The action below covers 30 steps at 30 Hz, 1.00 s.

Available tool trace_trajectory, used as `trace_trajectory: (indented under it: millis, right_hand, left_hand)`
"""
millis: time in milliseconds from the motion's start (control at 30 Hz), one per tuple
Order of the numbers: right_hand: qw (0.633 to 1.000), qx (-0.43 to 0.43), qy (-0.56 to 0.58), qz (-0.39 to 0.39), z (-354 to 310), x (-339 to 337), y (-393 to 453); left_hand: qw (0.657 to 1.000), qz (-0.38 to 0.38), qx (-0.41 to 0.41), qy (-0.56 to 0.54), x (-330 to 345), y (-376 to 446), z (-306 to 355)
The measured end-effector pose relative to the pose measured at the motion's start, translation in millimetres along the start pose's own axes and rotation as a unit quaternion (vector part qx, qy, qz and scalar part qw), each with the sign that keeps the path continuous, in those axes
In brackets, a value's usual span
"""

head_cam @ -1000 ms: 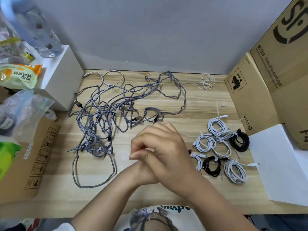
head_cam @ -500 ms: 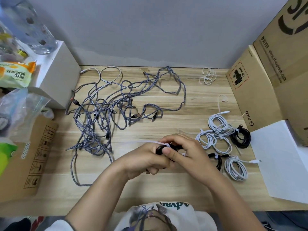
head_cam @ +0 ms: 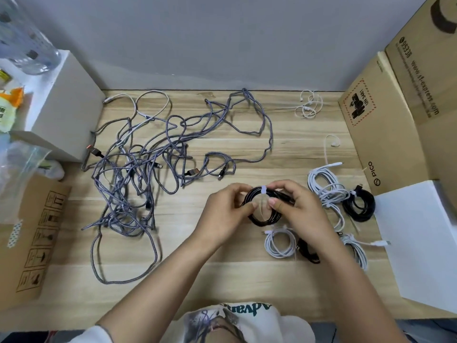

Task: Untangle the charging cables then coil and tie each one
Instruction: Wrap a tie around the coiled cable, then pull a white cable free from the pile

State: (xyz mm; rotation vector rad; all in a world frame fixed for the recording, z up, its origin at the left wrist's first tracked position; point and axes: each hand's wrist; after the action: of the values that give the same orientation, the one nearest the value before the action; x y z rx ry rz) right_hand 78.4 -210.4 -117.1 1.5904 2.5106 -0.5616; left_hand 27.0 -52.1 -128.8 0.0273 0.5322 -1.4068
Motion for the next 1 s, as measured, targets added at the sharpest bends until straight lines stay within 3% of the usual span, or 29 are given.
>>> trace_trajectory:
  millis: [167,233,433,533,833,1000]
  right_hand:
    - [0.999,0.023,-0.021,0.043,16.1,-20.6,57.0]
    - [0.996,0.040,-0.063,0.052,26.7,-25.2,80.2]
    - [0.976,0.120,-0.180,0.022,65.9,-31.7,119.3]
    - [0.966,0.120,-0.230,0.010,73.9,-28.8,118.5]
    - [0.933,0.103,-0.346,0.008,74.3,-28.3,112.5]
    - [0.916,0.120,-0.382,-0.019,60.2,-28.0,108.0]
  left_hand:
    - [0.997,0.022,0.033,0.059,23.5,57.3,12.3]
    - [0.997,0.012,-0.010,0.072,36.0,80.9,8.8]
    - [0.981,-0.062,-0.166,-0.073,57.3,107.0,-5.1]
    - [0.976,-0.084,-0.188,-0.077,64.6,108.8,-20.8]
    - [0.981,-0.085,-0.165,-0.064,66.9,108.5,-19.6]
    - [0.988,-0.074,-0.099,-0.090,54.8,98.6,-25.1]
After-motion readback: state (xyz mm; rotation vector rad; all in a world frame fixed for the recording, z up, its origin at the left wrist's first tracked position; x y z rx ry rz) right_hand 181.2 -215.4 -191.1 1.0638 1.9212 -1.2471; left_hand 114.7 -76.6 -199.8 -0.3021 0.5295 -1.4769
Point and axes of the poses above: each hand's wrist, its own y-axis towards the middle knuckle, its own x-axis out of the palm, z = x × y, and after that the axes turned 2 degrees about y, right-handed
